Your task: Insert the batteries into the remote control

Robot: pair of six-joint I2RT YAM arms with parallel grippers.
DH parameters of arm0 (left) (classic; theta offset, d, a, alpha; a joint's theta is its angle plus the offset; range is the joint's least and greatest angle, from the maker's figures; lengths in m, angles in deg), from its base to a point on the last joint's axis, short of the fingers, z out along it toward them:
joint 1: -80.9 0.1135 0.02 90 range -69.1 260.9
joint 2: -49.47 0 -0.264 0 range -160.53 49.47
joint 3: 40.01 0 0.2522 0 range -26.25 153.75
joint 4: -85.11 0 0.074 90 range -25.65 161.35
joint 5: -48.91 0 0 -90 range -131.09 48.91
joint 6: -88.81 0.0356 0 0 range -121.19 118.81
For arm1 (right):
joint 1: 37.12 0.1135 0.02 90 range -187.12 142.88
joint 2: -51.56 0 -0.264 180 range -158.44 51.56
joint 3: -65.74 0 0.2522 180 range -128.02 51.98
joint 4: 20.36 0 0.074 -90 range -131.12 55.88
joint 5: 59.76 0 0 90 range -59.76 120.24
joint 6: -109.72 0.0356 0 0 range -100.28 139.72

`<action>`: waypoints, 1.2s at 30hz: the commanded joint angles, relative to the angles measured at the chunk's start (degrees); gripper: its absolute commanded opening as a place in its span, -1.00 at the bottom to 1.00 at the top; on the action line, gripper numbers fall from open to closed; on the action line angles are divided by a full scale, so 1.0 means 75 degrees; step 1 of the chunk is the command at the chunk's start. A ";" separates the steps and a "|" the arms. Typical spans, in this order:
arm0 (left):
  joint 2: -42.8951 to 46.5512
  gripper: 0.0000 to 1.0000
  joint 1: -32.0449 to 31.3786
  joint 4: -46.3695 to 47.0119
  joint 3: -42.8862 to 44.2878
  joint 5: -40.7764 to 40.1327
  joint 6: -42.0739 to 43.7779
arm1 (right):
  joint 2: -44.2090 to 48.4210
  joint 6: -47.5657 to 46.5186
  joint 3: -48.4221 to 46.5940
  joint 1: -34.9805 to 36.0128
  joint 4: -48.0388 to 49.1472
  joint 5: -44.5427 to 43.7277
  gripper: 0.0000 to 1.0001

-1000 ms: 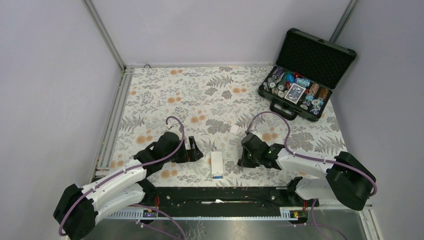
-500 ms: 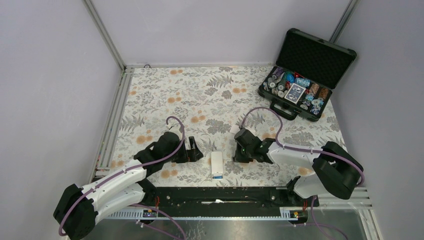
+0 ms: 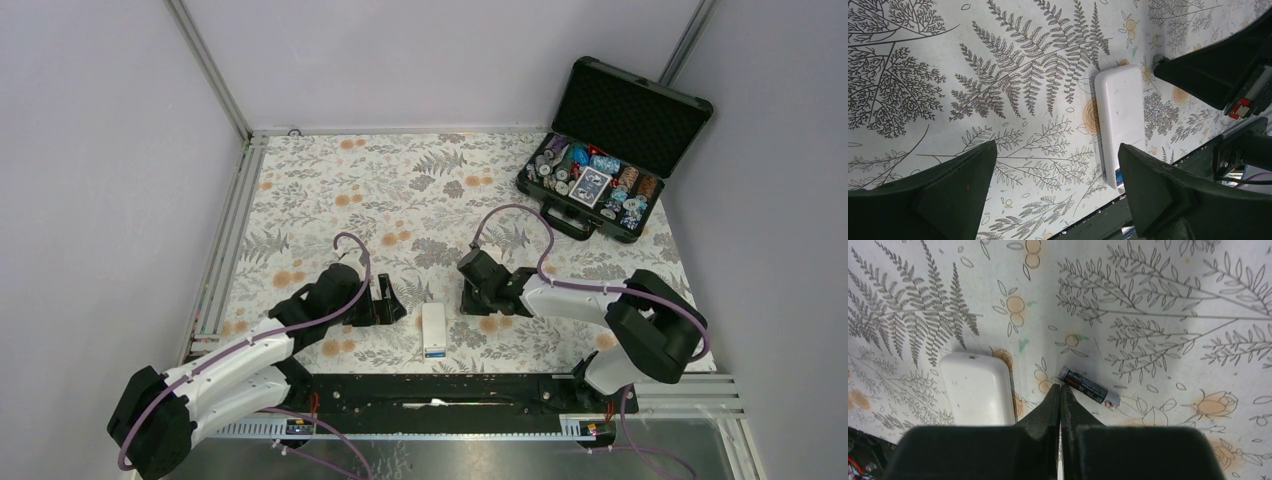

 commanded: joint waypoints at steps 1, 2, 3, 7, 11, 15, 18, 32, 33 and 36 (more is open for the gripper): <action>-0.0077 0.98 0.0050 0.0234 0.0052 0.0048 0.0150 | -0.0317 -0.0282 -0.0374 0.0029 -0.0254 -0.0809 -0.97; -0.0092 0.98 0.0056 0.0223 0.0052 0.0031 0.0159 | -0.0365 -0.0314 -0.0436 0.0025 -0.0252 -0.0871 -0.96; -0.0087 0.98 0.0052 0.0214 0.0052 0.0027 0.0165 | -0.0417 -0.0352 -0.0494 0.0017 -0.0254 -0.0901 -0.96; -0.0053 0.98 0.0053 0.0167 0.0036 -0.0030 0.0177 | -0.0588 -0.0435 -0.0668 -0.0023 -0.0284 -0.1005 -0.96; -0.0027 0.98 0.0050 0.0187 -0.0005 -0.0043 0.0166 | -0.0612 -0.0478 -0.0776 -0.0059 -0.0283 -0.1095 -0.95; -0.0071 0.98 0.0050 0.0221 -0.0007 -0.0013 0.0176 | -0.0305 -0.0502 -0.0920 -0.0060 -0.0279 -0.0590 -0.90; -0.0081 0.98 0.0054 0.0256 -0.0018 0.0008 0.0168 | 0.0171 -0.0564 -0.0879 -0.0060 -0.0285 -0.0557 -0.76; -0.0287 0.98 0.0052 0.0504 -0.0042 0.0273 0.0098 | 0.1102 -0.1820 -0.0806 -0.0060 -0.1774 -0.0761 -0.31; -0.0287 0.98 0.0050 0.0506 -0.0042 0.0306 0.0076 | 0.1064 -0.1879 -0.0808 -0.0060 -0.1831 -0.0753 -0.30; -0.0274 0.98 0.0056 0.0574 -0.0064 0.0416 0.0011 | 0.0967 -0.2066 -0.0781 -0.0060 -0.1892 -0.0735 -0.27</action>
